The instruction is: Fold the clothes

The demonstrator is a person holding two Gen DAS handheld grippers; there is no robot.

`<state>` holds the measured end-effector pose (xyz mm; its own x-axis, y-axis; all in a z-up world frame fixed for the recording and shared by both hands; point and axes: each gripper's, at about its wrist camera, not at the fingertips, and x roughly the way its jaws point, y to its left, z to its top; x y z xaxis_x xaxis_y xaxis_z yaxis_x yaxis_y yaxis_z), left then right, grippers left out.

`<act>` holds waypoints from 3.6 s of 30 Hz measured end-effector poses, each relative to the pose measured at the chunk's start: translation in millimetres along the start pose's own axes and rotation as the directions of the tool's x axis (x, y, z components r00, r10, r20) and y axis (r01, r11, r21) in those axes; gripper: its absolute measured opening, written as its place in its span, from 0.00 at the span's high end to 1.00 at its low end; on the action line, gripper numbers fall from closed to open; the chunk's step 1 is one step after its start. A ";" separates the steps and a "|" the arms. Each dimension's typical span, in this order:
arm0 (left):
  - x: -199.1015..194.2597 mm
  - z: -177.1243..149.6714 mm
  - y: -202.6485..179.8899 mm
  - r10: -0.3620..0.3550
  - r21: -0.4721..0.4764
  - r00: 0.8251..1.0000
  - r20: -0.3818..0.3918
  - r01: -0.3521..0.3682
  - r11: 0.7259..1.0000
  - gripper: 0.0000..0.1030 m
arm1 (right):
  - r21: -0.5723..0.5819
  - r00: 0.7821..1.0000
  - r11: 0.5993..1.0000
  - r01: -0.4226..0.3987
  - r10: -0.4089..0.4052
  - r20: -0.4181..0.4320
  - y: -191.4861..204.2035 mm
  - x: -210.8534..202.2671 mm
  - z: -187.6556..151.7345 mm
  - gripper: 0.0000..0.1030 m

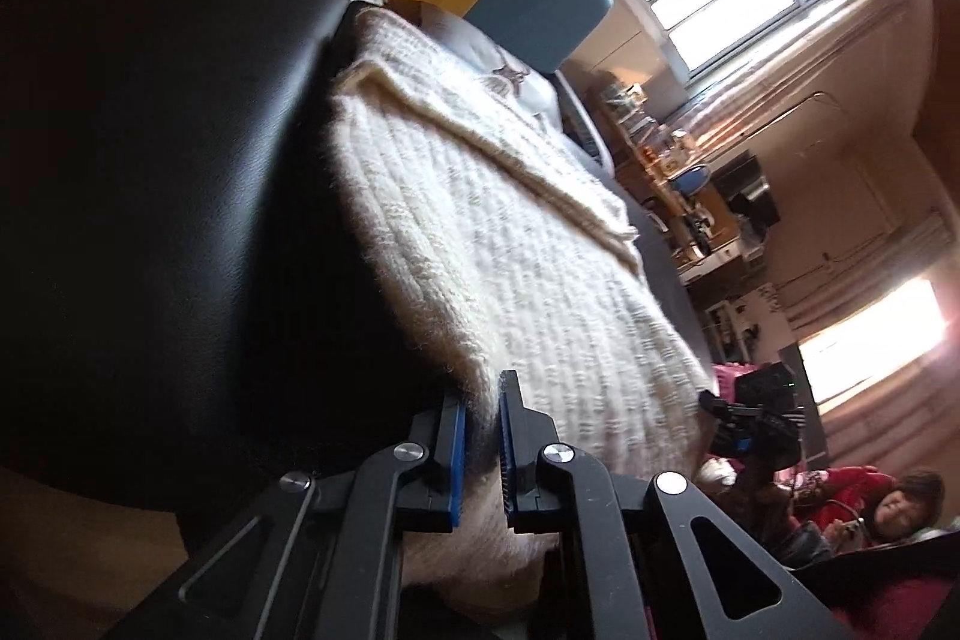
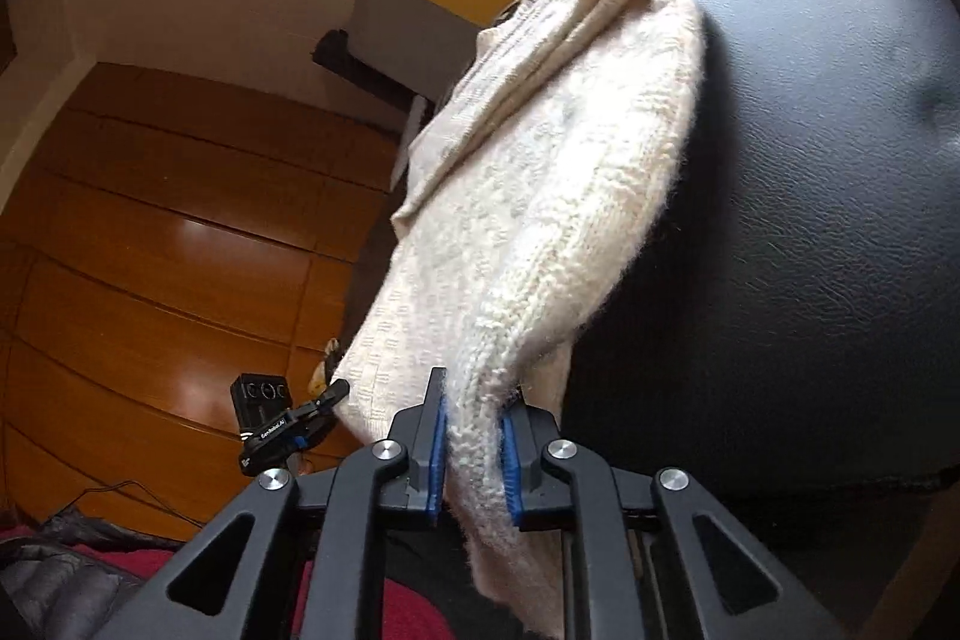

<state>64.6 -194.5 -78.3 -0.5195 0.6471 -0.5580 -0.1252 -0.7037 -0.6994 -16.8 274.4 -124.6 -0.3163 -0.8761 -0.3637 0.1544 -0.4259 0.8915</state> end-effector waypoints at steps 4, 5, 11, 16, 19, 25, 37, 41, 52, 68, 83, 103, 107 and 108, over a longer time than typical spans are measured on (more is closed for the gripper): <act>-2.6 30.9 -9.6 -0.114 -0.025 0.993 0.044 0.115 0.993 0.91 | -0.002 0.996 0.997 -0.076 0.076 0.056 15.7 17.6 32.0 0.86; -0.9 40.6 -11.2 -0.144 -0.038 0.988 0.058 0.147 0.988 0.91 | -0.001 0.993 0.995 -0.096 0.096 0.071 19.0 22.0 41.2 0.86; 12.6 118.0 -14.4 -0.254 -0.078 0.956 0.148 0.268 0.960 0.91 | 0.000 0.975 0.989 -0.145 0.143 0.167 30.6 37.8 113.1 0.86; 51.6 199.2 12.2 -0.197 -0.197 0.960 0.200 0.237 0.952 0.91 | 0.109 0.956 0.990 -0.092 0.058 0.286 1.7 47.0 190.7 0.86; 90.9 235.1 40.7 -0.116 -0.300 0.977 0.178 0.166 0.939 0.91 | 0.240 0.948 0.970 -0.026 -0.053 0.315 -39.2 44.1 222.8 0.85; 151.1 240.0 103.0 -0.045 -0.499 0.997 0.070 0.074 0.863 0.91 | 0.344 0.955 0.939 0.016 -0.116 0.272 -83.7 60.4 240.6 0.84; 145.7 212.0 105.0 -0.071 -0.475 0.996 0.050 0.086 0.876 0.88 | 0.293 0.976 0.956 0.003 -0.067 0.209 -91.5 43.4 226.9 0.86; 124.6 180.0 99.8 -0.056 -0.451 0.998 0.021 0.059 0.891 0.88 | 0.294 0.985 0.956 0.012 -0.061 0.159 -86.2 29.3 187.5 0.87; 59.9 110.1 66.0 -0.071 -0.446 0.997 0.021 0.073 0.892 0.51 | 0.249 0.991 0.964 -0.088 0.060 0.116 -33.0 -5.5 95.8 0.26; 80.5 115.3 35.1 -0.153 -0.362 0.988 -0.023 0.135 0.922 0.75 | 0.194 0.992 0.977 -0.083 0.064 0.105 -2.6 8.8 101.5 0.26; 110.9 193.2 84.4 -0.177 -0.576 0.972 0.157 0.236 0.783 0.59 | 0.352 0.927 0.929 -0.118 -0.023 0.373 -53.0 -10.0 166.4 0.26; 74.4 125.1 47.1 0.291 0.027 0.956 -0.038 -0.290 0.957 0.51 | -0.236 0.809 0.774 0.588 -0.556 0.192 34.2 48.7 96.1 0.26; 73.2 115.6 41.9 0.229 0.016 0.972 -0.046 -0.228 0.973 0.92 | -0.243 0.789 0.751 0.614 -0.585 0.186 33.1 52.5 96.5 0.27; 66.4 114.1 38.6 0.176 -0.006 0.984 -0.033 -0.177 0.984 0.93 | -0.252 0.778 0.736 0.628 -0.602 0.180 34.2 52.7 95.8 0.27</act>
<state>-71.2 -212.3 -91.5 -0.5053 0.5223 -0.6870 -0.0261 -0.8049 -0.5928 -117.9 235.3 -87.4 -0.5077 -0.3845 -0.7710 0.1507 -0.9207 0.3599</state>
